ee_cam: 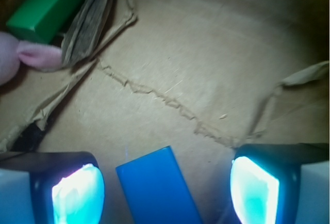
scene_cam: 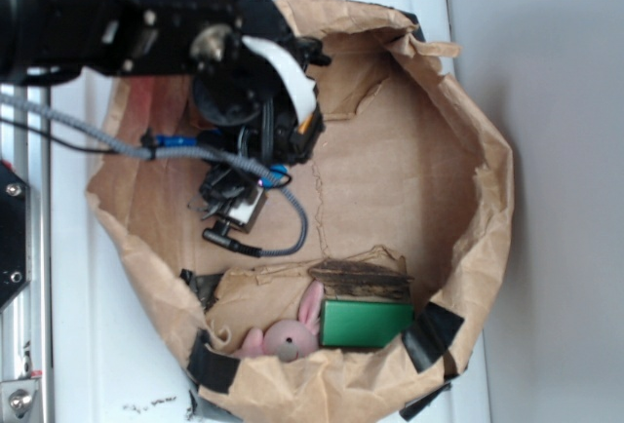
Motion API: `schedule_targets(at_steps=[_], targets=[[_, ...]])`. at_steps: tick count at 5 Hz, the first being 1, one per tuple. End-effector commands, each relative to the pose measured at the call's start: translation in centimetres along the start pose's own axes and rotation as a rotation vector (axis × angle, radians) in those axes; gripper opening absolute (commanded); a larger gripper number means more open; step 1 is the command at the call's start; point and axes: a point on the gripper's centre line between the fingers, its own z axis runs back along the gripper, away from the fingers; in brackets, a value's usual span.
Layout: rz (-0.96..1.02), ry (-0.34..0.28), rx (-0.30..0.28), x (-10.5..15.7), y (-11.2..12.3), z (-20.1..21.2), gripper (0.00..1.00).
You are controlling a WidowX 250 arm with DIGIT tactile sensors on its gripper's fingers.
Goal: Grab the blue block.
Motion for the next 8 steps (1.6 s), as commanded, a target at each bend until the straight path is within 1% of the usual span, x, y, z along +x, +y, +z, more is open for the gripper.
schedule_targets(at_steps=[1,2,3,4,5,7,8], targets=[[-0.087,-0.026,0.025,-1.2,-1.0,0.7,1.0],[-0.123,-0.062,0.069,-1.8,-1.3,0.2,1.0],[-0.112,-0.053,0.083,-1.5,-1.2,-0.4,1.0],[-0.113,-0.031,0.133,-1.2,-0.9,-2.2,1.0],[-0.085,-0.022,0.134,-0.2,-0.4,-2.3,1.0],[-0.07,-0.012,0.113,0.4,-0.1,-1.4,1.0],[-0.077,-0.006,0.146,0.1,0.0,-2.4,0.97]])
